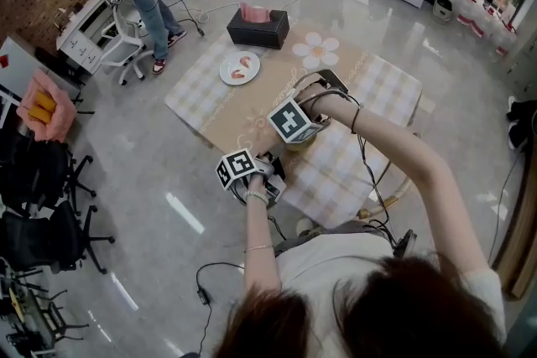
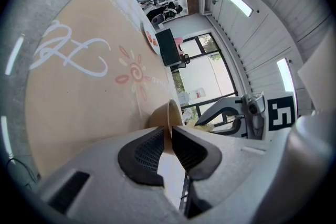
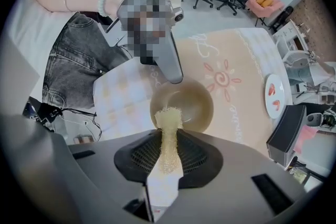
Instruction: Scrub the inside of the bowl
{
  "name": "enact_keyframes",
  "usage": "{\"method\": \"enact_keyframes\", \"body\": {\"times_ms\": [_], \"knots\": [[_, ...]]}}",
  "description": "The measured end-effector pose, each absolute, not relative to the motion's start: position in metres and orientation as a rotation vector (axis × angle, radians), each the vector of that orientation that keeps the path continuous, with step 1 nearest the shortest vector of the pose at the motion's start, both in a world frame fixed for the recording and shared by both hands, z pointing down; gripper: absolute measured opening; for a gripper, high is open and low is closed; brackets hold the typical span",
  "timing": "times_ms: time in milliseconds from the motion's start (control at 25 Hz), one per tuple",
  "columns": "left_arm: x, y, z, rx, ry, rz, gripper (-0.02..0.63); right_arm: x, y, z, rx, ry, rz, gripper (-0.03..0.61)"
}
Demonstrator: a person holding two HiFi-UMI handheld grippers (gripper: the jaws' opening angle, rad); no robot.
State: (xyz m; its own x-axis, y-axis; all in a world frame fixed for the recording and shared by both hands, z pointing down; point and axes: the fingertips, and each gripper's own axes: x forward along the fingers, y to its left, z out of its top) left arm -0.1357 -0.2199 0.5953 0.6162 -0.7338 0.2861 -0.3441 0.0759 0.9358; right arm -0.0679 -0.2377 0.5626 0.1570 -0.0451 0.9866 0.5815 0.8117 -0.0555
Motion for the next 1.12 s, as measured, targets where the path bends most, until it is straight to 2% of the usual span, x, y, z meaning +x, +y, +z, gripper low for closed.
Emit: {"method": "enact_keyframes", "body": {"times_ms": [1120], "knots": [[-0.137,-0.219,0.592,1.520,-0.930,-0.394,0.052,-0.096,-0.215,0.563,-0.473,-1.511,-0.345,0.078]]}}
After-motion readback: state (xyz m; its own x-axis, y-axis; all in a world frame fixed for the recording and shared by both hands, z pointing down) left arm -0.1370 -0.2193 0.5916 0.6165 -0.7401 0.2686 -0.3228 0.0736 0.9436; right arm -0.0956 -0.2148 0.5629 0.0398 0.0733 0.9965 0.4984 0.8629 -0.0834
